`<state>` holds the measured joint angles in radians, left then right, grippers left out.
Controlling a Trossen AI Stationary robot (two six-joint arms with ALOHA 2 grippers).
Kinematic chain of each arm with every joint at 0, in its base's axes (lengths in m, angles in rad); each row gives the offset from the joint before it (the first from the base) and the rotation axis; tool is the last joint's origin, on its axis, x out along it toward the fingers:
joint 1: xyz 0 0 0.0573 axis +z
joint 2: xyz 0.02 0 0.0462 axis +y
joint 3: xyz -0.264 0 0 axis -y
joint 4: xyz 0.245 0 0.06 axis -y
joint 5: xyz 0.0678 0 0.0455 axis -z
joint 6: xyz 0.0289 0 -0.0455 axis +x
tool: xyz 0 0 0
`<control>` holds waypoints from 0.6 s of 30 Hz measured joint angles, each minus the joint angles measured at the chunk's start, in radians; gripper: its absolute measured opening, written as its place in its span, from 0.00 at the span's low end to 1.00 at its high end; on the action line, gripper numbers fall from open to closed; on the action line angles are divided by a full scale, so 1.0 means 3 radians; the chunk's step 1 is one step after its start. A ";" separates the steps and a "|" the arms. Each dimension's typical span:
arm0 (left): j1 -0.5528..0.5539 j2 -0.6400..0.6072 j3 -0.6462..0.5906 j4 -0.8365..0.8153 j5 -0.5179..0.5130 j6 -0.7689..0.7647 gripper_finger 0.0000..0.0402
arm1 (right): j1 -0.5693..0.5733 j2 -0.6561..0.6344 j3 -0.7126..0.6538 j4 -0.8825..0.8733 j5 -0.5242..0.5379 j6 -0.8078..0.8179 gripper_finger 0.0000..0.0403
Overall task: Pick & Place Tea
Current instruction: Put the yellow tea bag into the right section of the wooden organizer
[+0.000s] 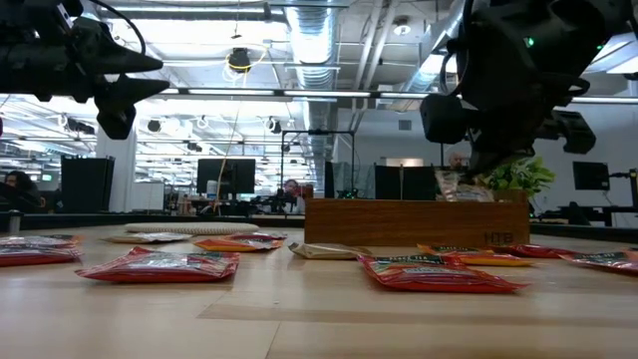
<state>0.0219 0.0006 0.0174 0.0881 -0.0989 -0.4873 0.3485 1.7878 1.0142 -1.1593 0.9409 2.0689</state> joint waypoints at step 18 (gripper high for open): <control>0.0000 0.0000 0.0000 0.0002 0.0000 0.0000 0.32 | -0.0014 0.0000 0.0000 -0.0034 -0.0112 0.0001 0.00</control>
<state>0.0219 0.0006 0.0174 0.0887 -0.0989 -0.4873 0.3443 1.7878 1.0142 -1.1696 0.9073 2.0694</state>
